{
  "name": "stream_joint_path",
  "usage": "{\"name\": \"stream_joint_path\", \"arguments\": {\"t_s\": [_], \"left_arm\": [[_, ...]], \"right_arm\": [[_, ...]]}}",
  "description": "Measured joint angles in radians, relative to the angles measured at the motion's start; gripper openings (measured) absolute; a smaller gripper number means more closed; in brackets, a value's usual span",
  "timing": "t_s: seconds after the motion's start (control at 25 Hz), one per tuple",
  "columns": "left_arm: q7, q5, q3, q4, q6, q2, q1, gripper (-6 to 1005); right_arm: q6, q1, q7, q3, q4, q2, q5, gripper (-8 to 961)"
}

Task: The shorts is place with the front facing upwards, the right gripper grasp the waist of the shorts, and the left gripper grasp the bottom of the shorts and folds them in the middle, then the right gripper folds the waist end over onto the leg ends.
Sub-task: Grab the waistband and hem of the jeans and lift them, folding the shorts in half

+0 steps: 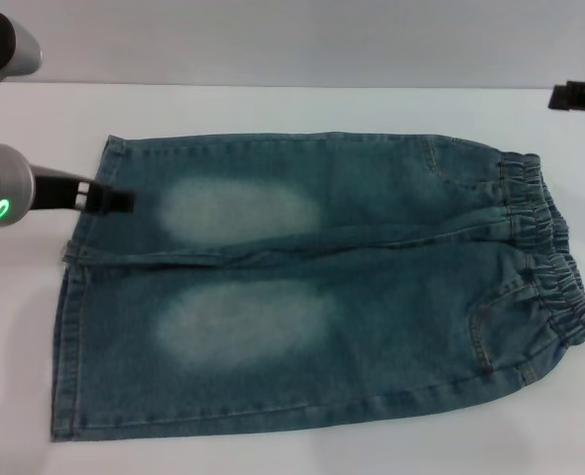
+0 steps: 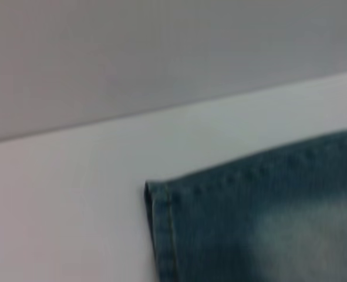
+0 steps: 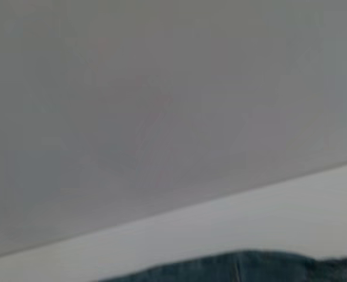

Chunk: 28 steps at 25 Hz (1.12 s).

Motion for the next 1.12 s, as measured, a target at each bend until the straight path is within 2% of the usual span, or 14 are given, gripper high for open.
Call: {"name": "stream_joint_path", "arguments": {"t_s": [0.16, 0.48, 0.92, 1.12], "left_arm": [[0.004, 0.003, -0.018, 0.012, -0.077, 0.000, -0.004, 800], [0.003, 0.057, -0.029, 0.034, -0.264, -0.001, -0.010, 792], [-0.012, 0.053, -0.024, 0.079, -0.419, -0.008, -0.003, 781], [-0.057, 0.016, 0.000, 0.087, -0.479, -0.009, 0.003, 776]], "right_arm": [[0.089, -0.023, 0.029, 0.024, -0.046, 0.003, -0.036, 751], [0.172, -0.112, 0.083, 0.047, -0.157, 0.009, -0.161, 751], [0.186, -0.153, 0.059, 0.063, -0.145, 0.012, -0.225, 752], [0.175, -0.162, 0.028, 0.065, -0.092, 0.013, -0.225, 751]]}}
